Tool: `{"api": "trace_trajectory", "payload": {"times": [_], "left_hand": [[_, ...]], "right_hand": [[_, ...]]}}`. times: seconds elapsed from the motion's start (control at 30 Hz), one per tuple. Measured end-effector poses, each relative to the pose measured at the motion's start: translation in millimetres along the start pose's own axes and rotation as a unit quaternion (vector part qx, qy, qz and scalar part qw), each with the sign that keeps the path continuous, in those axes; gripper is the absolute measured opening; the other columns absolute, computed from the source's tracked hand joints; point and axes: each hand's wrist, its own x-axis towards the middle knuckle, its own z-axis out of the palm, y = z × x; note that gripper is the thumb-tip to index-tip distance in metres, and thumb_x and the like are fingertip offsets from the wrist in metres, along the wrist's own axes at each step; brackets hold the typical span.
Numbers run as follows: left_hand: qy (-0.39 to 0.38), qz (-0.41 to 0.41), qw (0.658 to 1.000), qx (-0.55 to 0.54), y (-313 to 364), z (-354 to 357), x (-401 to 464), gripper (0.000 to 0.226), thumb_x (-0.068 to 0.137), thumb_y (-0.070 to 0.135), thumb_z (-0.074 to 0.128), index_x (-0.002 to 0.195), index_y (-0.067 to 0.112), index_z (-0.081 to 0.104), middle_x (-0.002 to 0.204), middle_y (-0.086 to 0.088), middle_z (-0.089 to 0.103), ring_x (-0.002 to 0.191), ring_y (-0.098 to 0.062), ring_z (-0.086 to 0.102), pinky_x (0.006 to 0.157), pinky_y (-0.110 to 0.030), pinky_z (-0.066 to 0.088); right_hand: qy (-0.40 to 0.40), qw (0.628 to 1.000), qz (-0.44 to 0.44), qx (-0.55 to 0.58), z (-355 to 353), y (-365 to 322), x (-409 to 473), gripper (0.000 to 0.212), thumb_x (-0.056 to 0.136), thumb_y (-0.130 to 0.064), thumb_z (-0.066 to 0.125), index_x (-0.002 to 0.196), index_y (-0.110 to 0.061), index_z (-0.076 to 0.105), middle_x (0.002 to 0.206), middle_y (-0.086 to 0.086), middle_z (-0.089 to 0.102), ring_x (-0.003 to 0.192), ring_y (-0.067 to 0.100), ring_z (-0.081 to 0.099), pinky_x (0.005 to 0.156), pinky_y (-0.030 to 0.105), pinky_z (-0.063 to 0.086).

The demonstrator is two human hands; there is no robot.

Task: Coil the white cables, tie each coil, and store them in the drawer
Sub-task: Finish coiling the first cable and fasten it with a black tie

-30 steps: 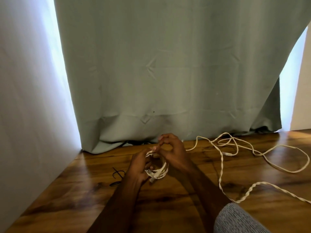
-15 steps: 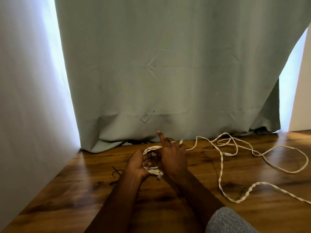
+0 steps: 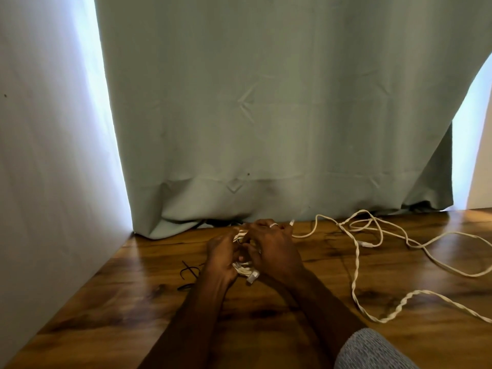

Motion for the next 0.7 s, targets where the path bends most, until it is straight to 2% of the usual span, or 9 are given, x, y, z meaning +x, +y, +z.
{"api": "trace_trajectory", "payload": {"times": [0.07, 0.13, 0.2, 0.33, 0.4, 0.47, 0.53, 0.63, 0.7], "left_hand": [[-0.004, 0.041, 0.999, 0.030, -3.0, 0.8, -1.4, 0.022, 0.089, 0.015, 0.068, 0.090, -0.006, 0.073, 0.082, -0.026, 0.070, 0.061, -0.031, 0.063, 0.056, -0.033, 0.046], [-0.006, 0.059, 0.996, 0.064, -5.5, 1.3, -3.3, 0.023, 0.091, 0.015, 0.066, 0.076, 0.000, 0.074, 0.072, -0.023, 0.067, 0.054, -0.027, 0.060, 0.052, -0.029, 0.041], [-0.012, 0.066, 0.995, 0.068, -5.7, 2.1, -5.7, 0.023, 0.092, 0.012, 0.063, 0.072, 0.003, 0.073, 0.070, -0.021, 0.065, 0.052, -0.025, 0.058, 0.048, -0.025, 0.037], [-0.031, 0.060, 0.994, 0.084, -3.6, 6.9, -12.4, 0.021, 0.091, 0.016, 0.064, 0.085, -0.001, 0.075, 0.073, -0.020, 0.067, 0.053, -0.024, 0.059, 0.043, -0.021, 0.034], [-0.040, 0.052, 0.995, 0.080, -2.0, 9.0, -14.9, 0.023, 0.091, 0.019, 0.065, 0.080, 0.003, 0.077, 0.073, -0.019, 0.065, 0.054, -0.024, 0.057, 0.044, -0.022, 0.033], [-0.049, 0.055, 0.994, 0.079, -1.4, 9.9, -14.8, 0.024, 0.093, 0.019, 0.063, 0.079, 0.004, 0.075, 0.073, -0.020, 0.064, 0.053, -0.023, 0.054, 0.044, -0.022, 0.032], [-0.047, 0.057, 0.994, 0.077, -0.9, 11.0, -17.1, 0.023, 0.094, 0.017, 0.060, 0.081, 0.004, 0.073, 0.065, -0.015, 0.063, 0.045, -0.018, 0.050, 0.042, -0.021, 0.030], [-0.054, 0.052, 0.995, 0.062, -0.1, 13.6, -21.1, 0.023, 0.095, 0.014, 0.056, 0.077, 0.006, 0.068, 0.047, -0.001, 0.052, 0.036, -0.011, 0.040, 0.042, -0.020, 0.027], [-0.056, 0.047, 0.996, 0.048, 1.0, 14.1, -21.2, 0.021, 0.094, 0.013, 0.056, 0.076, 0.007, 0.063, 0.043, 0.001, 0.046, 0.033, -0.010, 0.037, 0.042, -0.019, 0.027]], "right_hand": [[0.025, 0.998, 0.001, 0.059, 3.1, 2.0, -0.3, 0.026, 0.085, -0.036, 0.062, 0.108, -0.032, 0.074, 0.119, -0.013, 0.072, 0.117, 0.019, 0.058, 0.089, 0.034, 0.024], [0.037, 0.990, -0.001, 0.135, 6.0, 6.6, -0.8, 0.022, 0.085, -0.038, 0.065, 0.103, -0.032, 0.076, 0.108, -0.013, 0.075, 0.106, 0.017, 0.061, 0.092, 0.043, 0.040], [0.049, 0.975, 0.006, 0.215, 8.4, 12.8, -0.6, 0.018, 0.086, -0.037, 0.067, 0.100, -0.031, 0.077, 0.101, -0.013, 0.076, 0.101, 0.011, 0.062, 0.089, 0.048, 0.048], [0.048, 0.948, 0.075, 0.306, 4.8, 13.1, -0.6, 0.019, 0.079, -0.023, 0.083, 0.097, -0.027, 0.079, 0.095, -0.011, 0.074, 0.095, 0.006, 0.063, 0.082, 0.030, 0.051], [0.060, 0.937, 0.111, 0.326, 4.6, 13.5, -0.6, 0.024, 0.074, -0.022, 0.088, 0.094, -0.026, 0.077, 0.092, -0.011, 0.071, 0.088, 0.007, 0.063, 0.077, 0.026, 0.053], [0.069, 0.922, 0.121, 0.361, 3.4, 14.4, -0.3, 0.019, 0.073, -0.020, 0.089, 0.088, -0.024, 0.077, 0.087, -0.008, 0.072, 0.084, 0.008, 0.065, 0.075, 0.026, 0.054], [0.071, 0.909, 0.117, 0.394, 1.4, 12.3, -0.5, 0.012, 0.076, -0.013, 0.086, 0.085, -0.016, 0.079, 0.088, -0.004, 0.072, 0.085, 0.009, 0.067, 0.073, 0.025, 0.054], [0.072, 0.877, 0.150, 0.450, 1.7, 6.3, -1.3, 0.008, 0.079, -0.005, 0.082, 0.086, -0.008, 0.078, 0.102, 0.000, 0.068, 0.094, 0.003, 0.067, 0.075, 0.016, 0.053], [0.071, 0.845, 0.200, 0.490, 3.8, 8.0, 0.0, 0.007, 0.081, -0.006, 0.081, 0.085, -0.009, 0.077, 0.105, 0.001, 0.070, 0.099, 0.007, 0.068, 0.081, 0.022, 0.053]]}}
